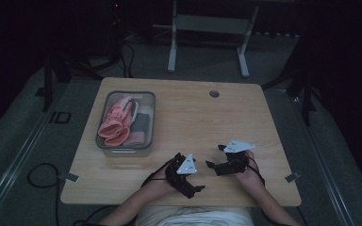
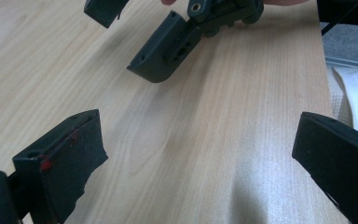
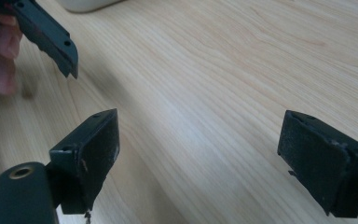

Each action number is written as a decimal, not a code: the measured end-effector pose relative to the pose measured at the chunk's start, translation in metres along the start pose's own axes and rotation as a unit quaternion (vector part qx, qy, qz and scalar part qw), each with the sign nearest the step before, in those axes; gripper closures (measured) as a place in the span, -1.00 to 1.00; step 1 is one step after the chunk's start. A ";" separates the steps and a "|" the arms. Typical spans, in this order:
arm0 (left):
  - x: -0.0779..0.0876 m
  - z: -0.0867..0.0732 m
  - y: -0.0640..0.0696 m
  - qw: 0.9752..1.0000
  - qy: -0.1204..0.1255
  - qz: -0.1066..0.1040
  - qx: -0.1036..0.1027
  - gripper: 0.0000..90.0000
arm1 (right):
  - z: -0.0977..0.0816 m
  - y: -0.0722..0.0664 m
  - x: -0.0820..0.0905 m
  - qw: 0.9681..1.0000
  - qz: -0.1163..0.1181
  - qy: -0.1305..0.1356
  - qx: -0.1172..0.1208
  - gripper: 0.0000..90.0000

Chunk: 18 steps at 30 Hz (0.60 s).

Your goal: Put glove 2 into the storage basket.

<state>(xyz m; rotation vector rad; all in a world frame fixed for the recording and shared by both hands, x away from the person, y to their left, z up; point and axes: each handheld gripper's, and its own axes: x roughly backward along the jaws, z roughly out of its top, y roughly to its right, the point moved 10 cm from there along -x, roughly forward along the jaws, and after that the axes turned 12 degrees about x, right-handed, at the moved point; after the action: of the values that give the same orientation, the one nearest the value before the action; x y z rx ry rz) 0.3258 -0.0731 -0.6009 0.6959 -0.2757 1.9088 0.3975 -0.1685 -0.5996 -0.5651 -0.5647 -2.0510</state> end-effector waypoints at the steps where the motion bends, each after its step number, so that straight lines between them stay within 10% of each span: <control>1: 0.000 -0.001 0.001 1.000 -0.002 -0.001 0.000 -0.96 | -0.001 0.000 0.001 1.000 -0.004 0.002 0.003 -0.72; 18: 0.002 -0.009 0.001 1.000 0.002 0.008 -0.018 -0.96 | -0.008 0.000 0.018 0.999 -0.016 0.025 0.024 -0.71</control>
<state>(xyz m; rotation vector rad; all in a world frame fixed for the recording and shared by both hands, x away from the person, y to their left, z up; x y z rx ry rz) 0.3214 -0.0677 -0.6068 0.6669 -0.3135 1.9159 0.3872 -0.1849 -0.5953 -0.4783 -0.5953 -2.0700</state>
